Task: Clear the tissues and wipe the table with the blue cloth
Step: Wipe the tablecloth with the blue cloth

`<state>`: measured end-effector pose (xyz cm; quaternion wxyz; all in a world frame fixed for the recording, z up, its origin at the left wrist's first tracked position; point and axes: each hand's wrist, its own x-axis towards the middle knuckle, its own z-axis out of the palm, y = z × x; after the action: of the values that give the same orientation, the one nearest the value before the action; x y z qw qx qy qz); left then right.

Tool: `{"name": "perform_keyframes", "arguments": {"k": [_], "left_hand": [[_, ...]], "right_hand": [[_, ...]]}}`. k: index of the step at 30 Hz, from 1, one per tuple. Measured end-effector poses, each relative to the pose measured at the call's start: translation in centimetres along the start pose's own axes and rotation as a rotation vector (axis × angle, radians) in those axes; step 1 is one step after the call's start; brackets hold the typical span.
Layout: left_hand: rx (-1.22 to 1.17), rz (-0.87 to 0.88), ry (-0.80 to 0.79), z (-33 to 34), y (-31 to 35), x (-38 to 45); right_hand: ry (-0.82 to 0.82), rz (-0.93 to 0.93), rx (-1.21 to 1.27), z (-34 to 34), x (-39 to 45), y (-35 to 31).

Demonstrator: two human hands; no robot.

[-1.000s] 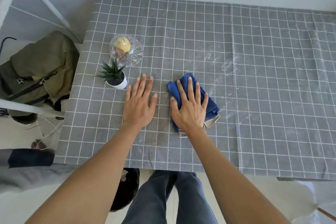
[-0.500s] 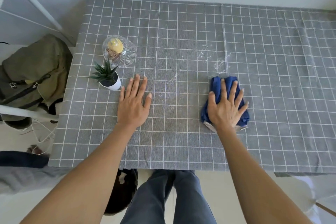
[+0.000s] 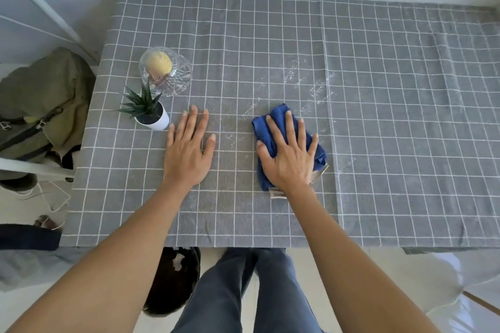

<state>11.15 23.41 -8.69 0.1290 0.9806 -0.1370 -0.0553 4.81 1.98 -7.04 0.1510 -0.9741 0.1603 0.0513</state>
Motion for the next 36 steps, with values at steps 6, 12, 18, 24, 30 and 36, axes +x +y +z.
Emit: {"name": "perform_keyframes", "arguments": {"k": [6,12,18,24,30,36], "left_hand": [[-0.012,0.006,-0.003,-0.2,-0.1,0.1],[-0.003,-0.001,-0.015,-0.3,0.0,0.0],[0.003,-0.016,-0.017,-0.4,0.0,0.0],[-0.036,0.000,-0.041,-0.6,0.1,0.2],[-0.102,0.010,0.008,-1.2,-2.2,-1.8],[-0.014,0.031,0.002,-1.4,-4.1,-3.1]], "right_hand": [[0.010,0.165,0.002,-1.5,0.0,4.5],[0.044,0.386,-0.003,-3.2,0.5,9.9],[0.071,0.397,0.017,-3.3,0.6,10.3],[0.147,0.184,0.165,-2.3,0.3,4.2],[0.058,-0.095,0.165,0.7,-0.3,-8.2],[-0.043,-0.178,0.035,3.6,-1.4,-11.3]]}}
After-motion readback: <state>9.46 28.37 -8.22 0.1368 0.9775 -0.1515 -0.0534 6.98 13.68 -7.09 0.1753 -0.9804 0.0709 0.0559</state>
